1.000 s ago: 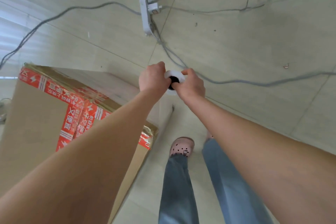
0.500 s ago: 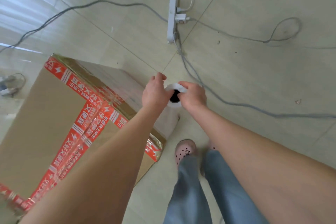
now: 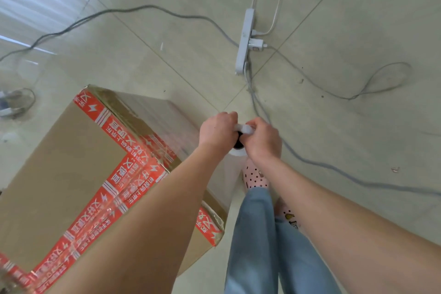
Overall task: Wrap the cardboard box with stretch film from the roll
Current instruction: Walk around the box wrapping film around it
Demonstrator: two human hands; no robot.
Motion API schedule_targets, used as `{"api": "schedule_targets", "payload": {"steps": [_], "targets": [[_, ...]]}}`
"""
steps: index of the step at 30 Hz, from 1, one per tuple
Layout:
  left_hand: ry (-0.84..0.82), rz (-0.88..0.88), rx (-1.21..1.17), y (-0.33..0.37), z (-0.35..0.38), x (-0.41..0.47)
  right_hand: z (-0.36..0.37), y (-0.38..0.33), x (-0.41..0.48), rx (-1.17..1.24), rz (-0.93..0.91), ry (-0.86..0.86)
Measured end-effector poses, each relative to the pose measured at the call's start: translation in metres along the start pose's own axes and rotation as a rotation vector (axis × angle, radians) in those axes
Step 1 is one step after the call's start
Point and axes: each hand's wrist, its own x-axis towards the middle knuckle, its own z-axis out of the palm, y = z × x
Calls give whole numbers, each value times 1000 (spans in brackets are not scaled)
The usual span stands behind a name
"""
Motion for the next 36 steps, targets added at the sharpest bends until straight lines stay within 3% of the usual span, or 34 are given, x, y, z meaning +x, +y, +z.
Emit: {"api": "schedule_targets", "payload": {"steps": [4,8,11,14,18,21,29,36], "targets": [[69,-301,-295,-16,-4,3,6,-20,10,3,-33,42],[100,-540,-491,-26,-7,5,10,-41,22,-11,-5,-21],[0,-524,-533,-36,-10,10,6,-56,30,-16,-10,-48],[-37,-390,-466,-40,-19,17,4,-63,31,-41,-1,-58],[-36,-70,-175,-39,-25,29,6,-65,30,-49,-19,-70],[-14,-1,-15,-38,-25,34,8,-64,31,-77,-52,-67],[-7,-68,-56,-31,-40,47,1,-70,44,-173,-122,-93],[176,-509,-464,-58,-46,50,6,-106,59,-207,-185,-130]]}}
